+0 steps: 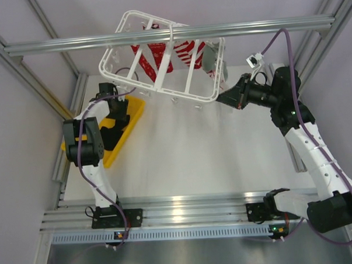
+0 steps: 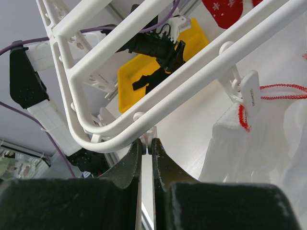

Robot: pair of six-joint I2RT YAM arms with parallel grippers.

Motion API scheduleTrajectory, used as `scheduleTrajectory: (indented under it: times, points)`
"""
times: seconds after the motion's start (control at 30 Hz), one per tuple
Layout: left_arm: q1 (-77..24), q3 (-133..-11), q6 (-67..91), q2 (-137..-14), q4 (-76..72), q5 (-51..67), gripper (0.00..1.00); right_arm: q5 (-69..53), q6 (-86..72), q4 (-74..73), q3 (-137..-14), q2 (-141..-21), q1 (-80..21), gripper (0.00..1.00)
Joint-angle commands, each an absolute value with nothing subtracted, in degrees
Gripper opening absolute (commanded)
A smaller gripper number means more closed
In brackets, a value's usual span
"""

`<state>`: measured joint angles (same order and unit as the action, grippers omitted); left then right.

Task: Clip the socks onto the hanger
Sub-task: Adjust the sock in the bin, then pick up the sock from the bin.

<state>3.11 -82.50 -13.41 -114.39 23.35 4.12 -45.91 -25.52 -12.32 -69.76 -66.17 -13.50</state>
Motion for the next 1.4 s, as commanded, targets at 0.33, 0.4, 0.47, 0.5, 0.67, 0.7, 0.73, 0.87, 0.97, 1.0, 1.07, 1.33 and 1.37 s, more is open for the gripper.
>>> scheduleTrajectory:
  times: [0.33,0.4,0.47,0.5,0.67,0.7,0.73,0.87,0.97,1.0,1.07,1.33,1.37]
  points:
    - [3.7,-84.1,-13.2,-117.1,27.7,4.6,0.54,-44.0,-24.5,-11.8,-71.7,-66.3,-13.8,0.0]
    - [3.7,-84.1,-13.4,-117.6,27.7,4.7,0.49,-44.0,-24.5,-11.7,-71.8,-66.4,-13.7,0.0]
    - [4.0,-84.3,-13.3,-118.0,27.7,4.8,0.31,-43.9,-24.4,-11.8,-72.0,-66.5,-13.8,0.0]
    - [4.0,-84.3,-13.2,-117.9,27.7,4.7,0.26,-43.9,-24.3,-12.0,-72.0,-66.6,-13.7,0.0]
    - [6.0,-81.0,-11.7,-112.8,25.2,5.8,0.02,-43.5,-24.3,-11.7,-71.9,-66.2,-13.7,0.0]
    - [6.4,-80.1,-11.0,-111.3,24.4,7.0,0.0,-43.4,-24.3,-11.7,-71.8,-66.1,-13.7,0.0]
    - [6.9,-78.2,-10.6,-108.5,23.6,7.6,0.0,-43.4,-24.2,-11.7,-71.9,-66.0,-13.7,0.0]
    - [10.1,-73.2,-8.0,-101.0,21.2,12.0,0.0,-43.2,-23.9,-12.0,-72.4,-65.9,-13.8,0.0]
    - [12.7,-67.7,-4.1,-93.9,18.6,16.3,0.0,-43.2,-24.1,-12.0,-72.7,-65.7,-13.7,0.0]
    - [13.3,-66.4,-3.1,-92.0,17.8,18.0,0.0,-43.1,-24.2,-12.0,-72.9,-65.6,-13.7,0.0]
    - [13.8,-62.9,-2.7,-86.2,16.4,20.8,0.0,-42.9,-24.1,-12.0,-72.9,-65.4,-13.7,0.0]
    - [14.0,-53.8,-1.1,-66.5,12.1,28.0,0.0,-43.2,-24.1,-11.1,-72.9,-65.0,-13.8,0.0]
    - [14.0,-52.9,-0.6,-63.1,11.6,30.7,0.0,-43.2,-24.2,-11.1,-72.9,-65.0,-13.8,0.0]
